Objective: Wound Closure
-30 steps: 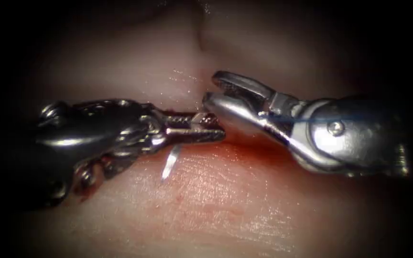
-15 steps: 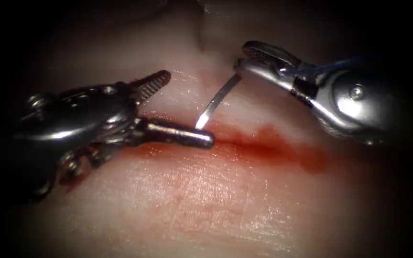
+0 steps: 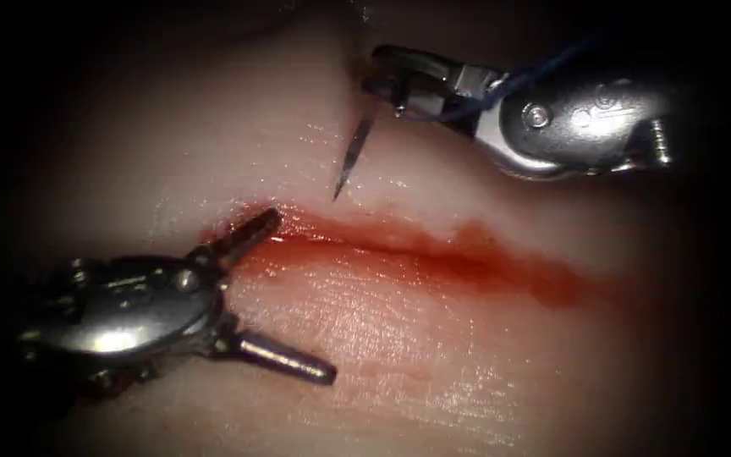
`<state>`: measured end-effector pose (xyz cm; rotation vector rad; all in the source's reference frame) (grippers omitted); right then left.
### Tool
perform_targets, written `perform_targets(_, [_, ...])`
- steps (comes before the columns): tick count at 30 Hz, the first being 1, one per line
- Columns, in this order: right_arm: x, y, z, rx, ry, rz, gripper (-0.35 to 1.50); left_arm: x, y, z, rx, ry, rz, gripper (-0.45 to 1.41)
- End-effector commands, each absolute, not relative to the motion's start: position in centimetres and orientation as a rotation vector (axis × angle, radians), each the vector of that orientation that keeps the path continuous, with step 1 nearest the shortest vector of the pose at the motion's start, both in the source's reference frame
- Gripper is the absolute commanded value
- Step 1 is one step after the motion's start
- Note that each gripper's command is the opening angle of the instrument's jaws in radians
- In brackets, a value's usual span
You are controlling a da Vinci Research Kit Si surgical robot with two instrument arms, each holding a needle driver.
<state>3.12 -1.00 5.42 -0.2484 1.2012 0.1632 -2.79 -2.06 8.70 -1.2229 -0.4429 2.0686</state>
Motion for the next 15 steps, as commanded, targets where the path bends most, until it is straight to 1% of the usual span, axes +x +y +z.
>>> perform_targets(1, [3.18,-1.04,5.46,-0.252,1.205,0.158,-0.35,-2.86,-2.16,8.8,-1.223,-0.45,2.071,1.23])
perform_targets(8, [3.23,-1.09,5.48,-0.277,1.2,0.124,-0.35,-3.06,-2.36,9.17,-1.204,-0.486,2.111,1.16])
perform_targets(11, [3.25,-1.09,5.51,-0.276,1.209,0.11,-0.35,-3.08,-2.41,9.27,-1.19,-0.507,2.109,1.13])
perform_targets(15, [3.33,-1.14,5.61,-0.282,1.208,0.071,-0.35,-3.07,-2.45,9.37,-1.166,-0.528,2.097,1.13])
